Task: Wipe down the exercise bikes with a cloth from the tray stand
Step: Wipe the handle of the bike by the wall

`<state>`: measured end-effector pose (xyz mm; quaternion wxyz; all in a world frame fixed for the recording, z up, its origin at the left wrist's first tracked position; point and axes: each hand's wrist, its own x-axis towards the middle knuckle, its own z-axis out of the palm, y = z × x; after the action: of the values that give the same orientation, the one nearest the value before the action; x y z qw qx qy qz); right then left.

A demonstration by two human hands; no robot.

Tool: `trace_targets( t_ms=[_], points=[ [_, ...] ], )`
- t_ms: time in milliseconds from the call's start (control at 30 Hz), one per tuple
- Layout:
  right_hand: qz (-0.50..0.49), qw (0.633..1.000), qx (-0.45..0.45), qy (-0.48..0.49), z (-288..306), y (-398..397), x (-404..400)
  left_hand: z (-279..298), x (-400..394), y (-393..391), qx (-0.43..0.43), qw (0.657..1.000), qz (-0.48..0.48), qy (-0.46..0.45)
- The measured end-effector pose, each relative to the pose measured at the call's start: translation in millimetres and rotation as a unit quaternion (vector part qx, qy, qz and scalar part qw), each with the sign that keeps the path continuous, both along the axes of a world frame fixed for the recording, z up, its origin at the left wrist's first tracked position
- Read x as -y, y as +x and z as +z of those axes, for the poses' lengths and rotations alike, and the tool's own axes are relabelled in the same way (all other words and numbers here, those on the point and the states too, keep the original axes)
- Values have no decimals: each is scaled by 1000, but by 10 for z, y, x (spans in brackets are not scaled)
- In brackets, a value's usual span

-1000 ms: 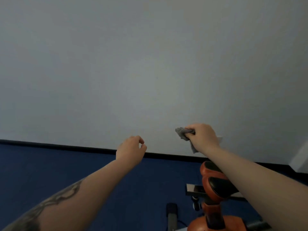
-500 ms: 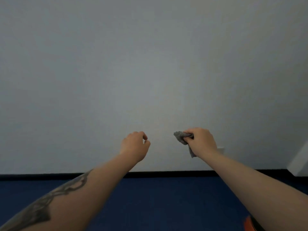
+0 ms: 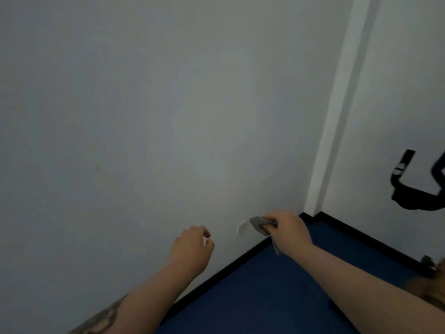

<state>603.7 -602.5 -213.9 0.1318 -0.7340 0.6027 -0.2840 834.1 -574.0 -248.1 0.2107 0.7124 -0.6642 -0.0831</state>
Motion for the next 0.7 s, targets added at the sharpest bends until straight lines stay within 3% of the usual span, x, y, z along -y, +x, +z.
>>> trace_targets(
  t_ms=[500,700],
  points=[
    [-222,975,-8,-14,273,-880,1615,306,2721,-1158,-39,968,-240,-57],
    [-361,931,24,-56,372,-1179,2111,479,3677,-1654,-51,929,-360,-74]
  ],
)
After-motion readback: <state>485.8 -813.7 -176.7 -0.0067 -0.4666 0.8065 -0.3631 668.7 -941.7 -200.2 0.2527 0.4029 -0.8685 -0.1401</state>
